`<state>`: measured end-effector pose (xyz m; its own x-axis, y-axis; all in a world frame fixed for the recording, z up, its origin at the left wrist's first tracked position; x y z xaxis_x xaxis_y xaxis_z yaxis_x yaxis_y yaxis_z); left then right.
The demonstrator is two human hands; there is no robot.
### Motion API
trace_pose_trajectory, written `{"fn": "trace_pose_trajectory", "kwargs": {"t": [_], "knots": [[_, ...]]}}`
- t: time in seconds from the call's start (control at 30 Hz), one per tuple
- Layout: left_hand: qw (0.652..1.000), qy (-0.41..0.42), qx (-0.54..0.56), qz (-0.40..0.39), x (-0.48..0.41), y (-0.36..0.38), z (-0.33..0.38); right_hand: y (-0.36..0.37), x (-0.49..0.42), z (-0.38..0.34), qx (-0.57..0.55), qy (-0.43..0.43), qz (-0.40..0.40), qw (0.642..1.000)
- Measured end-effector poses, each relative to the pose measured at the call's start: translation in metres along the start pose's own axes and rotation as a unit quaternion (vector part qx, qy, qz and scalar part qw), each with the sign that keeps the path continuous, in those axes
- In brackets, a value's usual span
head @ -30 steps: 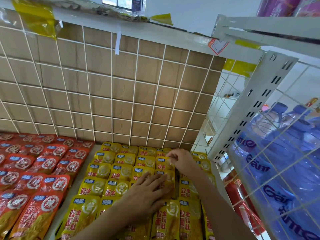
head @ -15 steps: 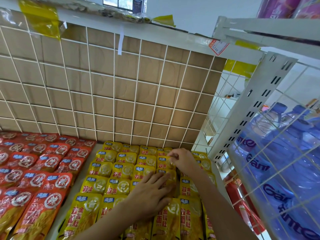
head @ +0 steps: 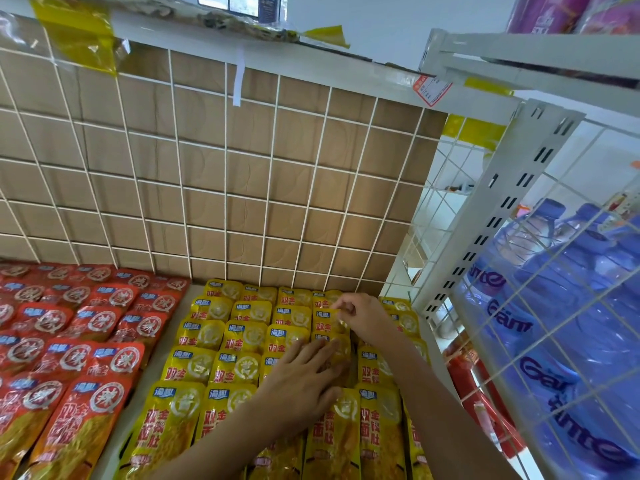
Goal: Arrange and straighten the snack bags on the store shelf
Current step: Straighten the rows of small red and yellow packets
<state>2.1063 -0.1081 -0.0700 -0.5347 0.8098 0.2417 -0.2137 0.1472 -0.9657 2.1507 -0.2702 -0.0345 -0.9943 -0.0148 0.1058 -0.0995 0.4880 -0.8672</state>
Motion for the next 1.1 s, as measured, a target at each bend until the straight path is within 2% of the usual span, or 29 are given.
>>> {"fn": "trace_pose_trajectory", "kwargs": {"t": [0.23,0.33,0.57,0.63,0.73,0.97,1.03,1.1], "knots": [[0.999,0.000,0.025,0.019,0.003,-0.005,0.002,0.003,-0.001,0.002,0.038,0.028,-0.025,0.999],[0.997,0.041,0.053,0.040,0.004,-0.007,0.002,0.003,0.004,-0.002,0.062,0.038,-0.035,0.997],[0.986,0.013,0.155,0.068,0.028,-0.026,-0.017,-0.006,0.054,-0.019,0.033,0.024,0.064,0.997],[0.984,0.010,0.166,0.064,0.036,-0.028,-0.023,-0.004,0.075,-0.024,0.030,0.029,0.069,0.997],[0.980,0.022,0.178,0.087,0.046,-0.029,-0.029,0.003,0.105,-0.029,0.023,0.050,0.032,0.998],[0.989,0.052,0.131,0.048,0.060,-0.018,-0.011,0.031,0.136,-0.021,0.086,0.086,-0.023,0.992],[0.992,0.074,0.069,0.080,0.064,-0.020,-0.002,0.036,0.140,-0.023,0.092,0.064,0.009,0.994],[0.992,0.088,0.060,0.068,0.065,-0.015,0.004,0.040,0.142,-0.018,0.113,0.034,0.062,0.991]]}}
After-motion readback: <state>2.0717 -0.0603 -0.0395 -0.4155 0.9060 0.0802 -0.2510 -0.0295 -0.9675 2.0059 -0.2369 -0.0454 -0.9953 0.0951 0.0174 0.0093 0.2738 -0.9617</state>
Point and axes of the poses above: each hand's wrist, its own x-axis away from the middle knuckle, its own y-axis out of the palm, z = x × y, the point moved 3 cm from there along -x, towards the middle knuckle, and after that the axes turned 12 degrees about -z, right-handed, at the moved point
